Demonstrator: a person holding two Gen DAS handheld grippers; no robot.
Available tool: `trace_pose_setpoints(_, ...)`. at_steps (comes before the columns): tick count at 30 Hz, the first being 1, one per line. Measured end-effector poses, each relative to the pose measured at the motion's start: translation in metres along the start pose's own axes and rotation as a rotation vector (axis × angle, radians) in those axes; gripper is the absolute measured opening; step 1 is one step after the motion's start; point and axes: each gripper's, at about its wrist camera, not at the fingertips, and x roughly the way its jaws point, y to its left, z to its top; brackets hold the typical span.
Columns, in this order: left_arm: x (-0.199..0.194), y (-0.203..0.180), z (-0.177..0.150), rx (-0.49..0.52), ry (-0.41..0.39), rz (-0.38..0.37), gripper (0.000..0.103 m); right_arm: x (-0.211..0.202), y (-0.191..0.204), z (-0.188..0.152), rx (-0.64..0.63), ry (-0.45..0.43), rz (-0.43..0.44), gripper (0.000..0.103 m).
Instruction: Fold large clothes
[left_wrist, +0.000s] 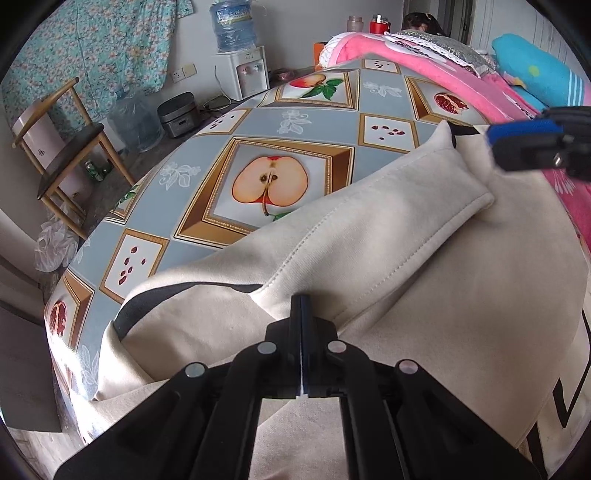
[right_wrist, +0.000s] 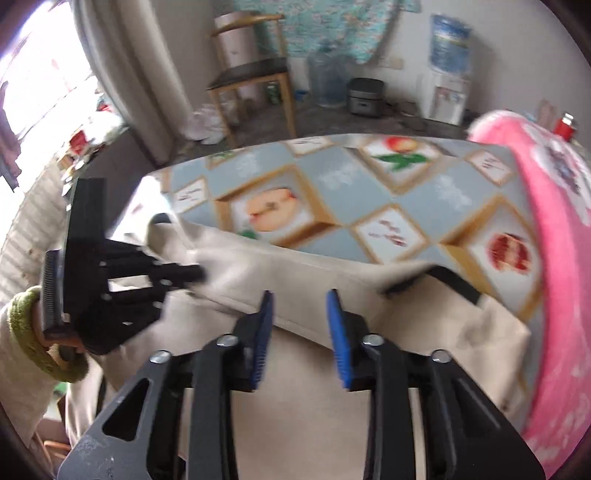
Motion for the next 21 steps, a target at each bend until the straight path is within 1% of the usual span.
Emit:
trace_pose_setpoints(2,-0.002,0.001,-0.001,-0.01,-0.004,0.001,0.001,0.022,0.013,0.004,-0.01,0.026,0.073,0.013)
trace_pose_setpoints(3,-0.003,0.003,-0.001,-0.015,-0.005,0.003,0.004,0.036,0.014,0.004,0.006,0.059,0.099,0.008)
trace_pose_setpoints(4,-0.005,0.006,-0.002,-0.02,-0.009,0.011,0.01,0.046,0.017,0.0,0.027,0.107,0.121,0.006)
trace_pose_setpoints(5,-0.008,0.01,-0.003,-0.03,-0.019,0.014,0.014,0.059,0.016,-0.004,0.044,0.153,0.123,0.005)
trace_pose_setpoints(6,-0.014,0.017,-0.004,-0.057,-0.036,0.024,0.021,0.072,0.013,-0.008,0.063,0.201,0.12,0.004)
trace_pose_setpoints(7,-0.02,0.025,-0.004,-0.09,-0.054,0.023,0.022,0.069,0.01,-0.009,0.08,0.171,0.144,0.004)
trace_pose_setpoints(9,-0.037,0.043,-0.003,-0.176,-0.12,-0.019,0.022,0.065,0.002,-0.008,0.107,0.174,0.174,0.004)
trace_pose_setpoints(10,-0.045,0.046,-0.002,-0.197,-0.151,-0.039,0.022,0.063,-0.001,-0.007,0.122,0.176,0.185,0.004)
trace_pose_setpoints(11,-0.052,0.047,0.001,-0.205,-0.181,-0.063,0.022,0.062,-0.003,-0.006,0.129,0.175,0.195,0.004)
trace_pose_setpoints(13,-0.058,0.041,0.01,-0.196,-0.206,-0.107,0.022,0.059,-0.006,-0.002,0.135,0.173,0.2,0.004)
trace_pose_setpoints(15,-0.055,0.026,0.02,-0.17,-0.196,-0.158,0.022,0.054,-0.007,0.0,0.134,0.175,0.196,0.004)
trace_pose_setpoints(16,-0.051,0.019,0.023,-0.157,-0.18,-0.171,0.022,0.053,-0.01,0.001,0.129,0.175,0.19,0.004)
trace_pose_setpoints(17,-0.042,0.01,0.025,-0.134,-0.146,-0.168,0.022,0.048,-0.009,0.001,0.117,0.176,0.182,0.005)
trace_pose_setpoints(19,-0.022,-0.005,0.025,-0.069,-0.06,-0.11,0.022,0.03,-0.005,0.001,0.073,0.156,0.165,0.007)
trace_pose_setpoints(21,-0.002,-0.015,0.017,-0.001,0.002,-0.04,0.022,0.003,-0.003,0.005,0.025,0.109,0.175,0.007)
